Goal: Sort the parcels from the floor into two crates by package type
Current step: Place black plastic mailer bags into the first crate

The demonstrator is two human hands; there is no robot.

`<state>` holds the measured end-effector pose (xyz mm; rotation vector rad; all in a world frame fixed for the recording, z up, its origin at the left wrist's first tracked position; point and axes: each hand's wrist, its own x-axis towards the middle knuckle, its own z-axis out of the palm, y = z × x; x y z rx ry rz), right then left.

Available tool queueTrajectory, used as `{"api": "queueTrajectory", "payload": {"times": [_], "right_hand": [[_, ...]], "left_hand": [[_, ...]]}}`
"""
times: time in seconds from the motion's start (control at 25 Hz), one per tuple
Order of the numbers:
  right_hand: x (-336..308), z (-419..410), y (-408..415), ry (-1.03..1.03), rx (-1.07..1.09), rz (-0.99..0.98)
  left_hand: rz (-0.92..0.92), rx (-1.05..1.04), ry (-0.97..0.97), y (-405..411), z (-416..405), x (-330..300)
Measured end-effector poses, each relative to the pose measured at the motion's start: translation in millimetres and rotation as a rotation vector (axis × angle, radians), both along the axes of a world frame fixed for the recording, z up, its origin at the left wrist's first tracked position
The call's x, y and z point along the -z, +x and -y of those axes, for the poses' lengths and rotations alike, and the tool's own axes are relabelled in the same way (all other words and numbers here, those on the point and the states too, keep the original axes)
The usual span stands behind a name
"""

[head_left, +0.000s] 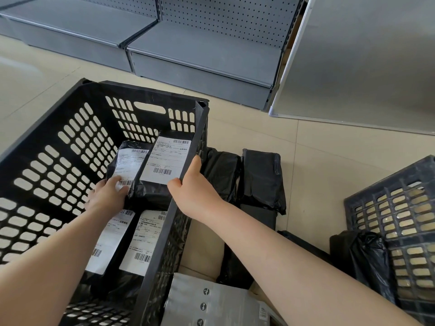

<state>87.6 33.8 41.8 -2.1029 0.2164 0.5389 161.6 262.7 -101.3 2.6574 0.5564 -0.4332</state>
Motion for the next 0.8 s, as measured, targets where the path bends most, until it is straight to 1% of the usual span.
{"api": "queueTrajectory", "payload": {"times": [0.12, 0.2, 0.32, 0.44, 0.52, 0.68, 0.8], "right_hand": [[1.9, 1.0, -0.6, 0.018, -0.014, -0.002], [3.9, 1.8, -0.3, 0.047, -0.011, 0.014], [4.9, 2.0, -2.1, 0.114, 0.023, 0.031], [5.5, 8.3, -3.8, 0.201, 0.066, 0.026], [4.0, 15.5, -4.3, 0.236, 0.057, 0.026], [3.4, 26.5, 0.0, 0.229, 0.022, 0.02], [3.5, 38.8, 6.6, 0.252, 0.131, -0.023]], "left_hand": [[0.004, -0.04, -0.034, -1.5, 3.9, -1.9], [0.018, -0.049, -0.018, -5.5, 8.5, -7.1], [0.151, 0.019, -0.021, -3.1, 16.0, -19.4], [0.304, 0.034, -0.168, 7.7, 25.6, -39.4], [0.346, 0.017, -0.279, 12.8, 34.2, -55.6], [0.417, 0.059, -0.405, 13.4, 65.7, -94.7], [0.521, 0.141, -0.474, 5.7, 99.9, -126.4]]}}
